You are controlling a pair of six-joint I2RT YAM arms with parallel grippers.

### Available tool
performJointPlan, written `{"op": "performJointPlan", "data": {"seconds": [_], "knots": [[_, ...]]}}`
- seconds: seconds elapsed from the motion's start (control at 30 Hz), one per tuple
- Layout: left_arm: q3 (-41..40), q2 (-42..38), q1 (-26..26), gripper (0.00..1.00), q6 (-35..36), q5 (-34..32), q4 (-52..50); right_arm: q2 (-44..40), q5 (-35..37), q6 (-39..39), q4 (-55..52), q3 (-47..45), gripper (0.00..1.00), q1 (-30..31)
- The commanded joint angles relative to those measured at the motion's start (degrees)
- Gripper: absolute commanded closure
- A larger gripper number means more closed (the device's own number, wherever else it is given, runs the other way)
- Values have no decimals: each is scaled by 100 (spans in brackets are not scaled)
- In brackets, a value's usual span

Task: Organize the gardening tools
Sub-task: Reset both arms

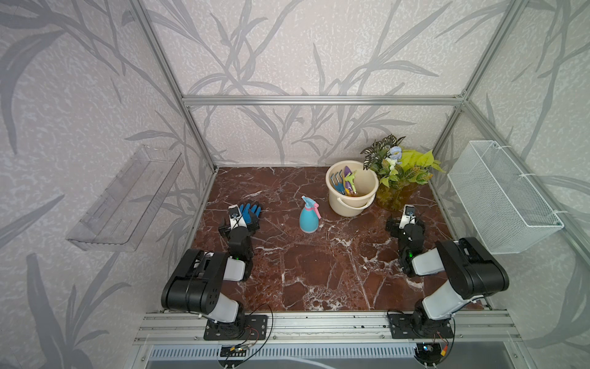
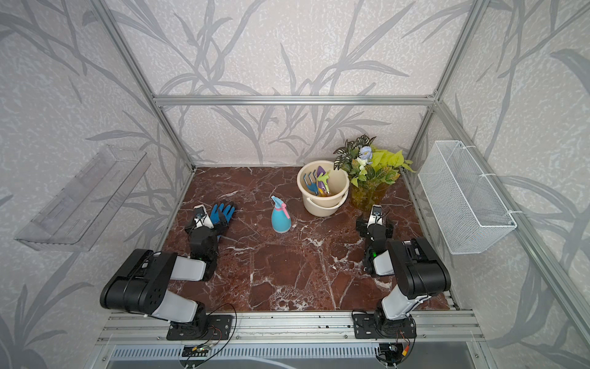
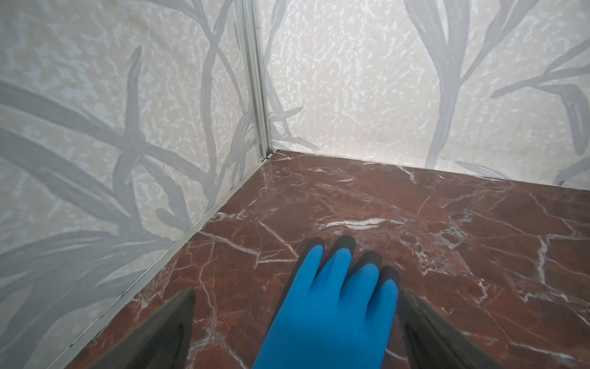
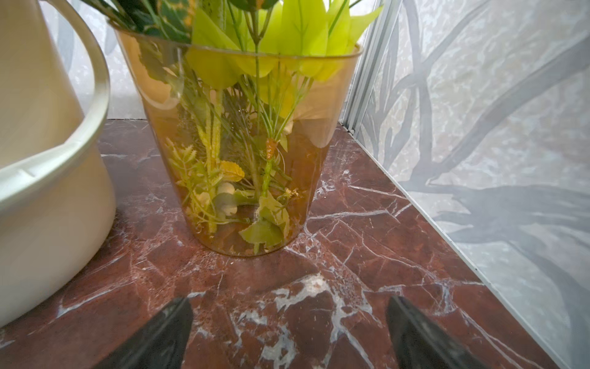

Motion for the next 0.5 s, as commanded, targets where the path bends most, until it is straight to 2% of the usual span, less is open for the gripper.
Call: {"op": "performJointPlan", "data": {"seconds": [0.0,0.1,0.17,0.37,0.47], "knots": [[73,-62,-63,0,25,-38,-18,-21,-68,3,90,75,1,31],[84,39,92,0,-68,72,212,0,-36,-32,145,75,1,64],[175,-96,100,0,-142,120,-210,9,-30,-41,151,75,1,66],[154,-70,110,0,-123,113,-119,16,-23,-50,113,103,1,75],[158,-76,105,0,-124,114,-134,-87,-94,120,-572,390,1,-47]]}}
